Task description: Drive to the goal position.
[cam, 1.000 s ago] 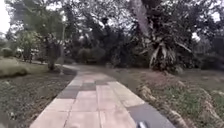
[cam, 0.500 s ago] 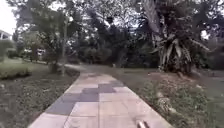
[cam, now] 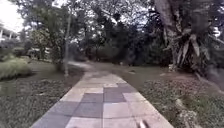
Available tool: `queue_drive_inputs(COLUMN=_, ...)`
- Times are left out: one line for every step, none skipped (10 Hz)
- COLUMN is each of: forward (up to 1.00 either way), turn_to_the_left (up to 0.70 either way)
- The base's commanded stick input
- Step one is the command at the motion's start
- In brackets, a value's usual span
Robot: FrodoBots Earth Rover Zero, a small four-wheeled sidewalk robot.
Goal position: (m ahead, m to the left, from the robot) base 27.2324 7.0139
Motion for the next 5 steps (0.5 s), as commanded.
queue_drive_inputs(forward=1.0, turn_to_the_left=0.0)
queue_drive_inputs(forward=1.0, turn_to_the_left=0.02)
queue_drive_inputs(forward=1.0, turn_to_the_left=0.03)
queue_drive_inputs(forward=1.0, turn_to_the_left=0.04)
queue_drive_inputs(forward=1.0, turn_to_the_left=0.1)
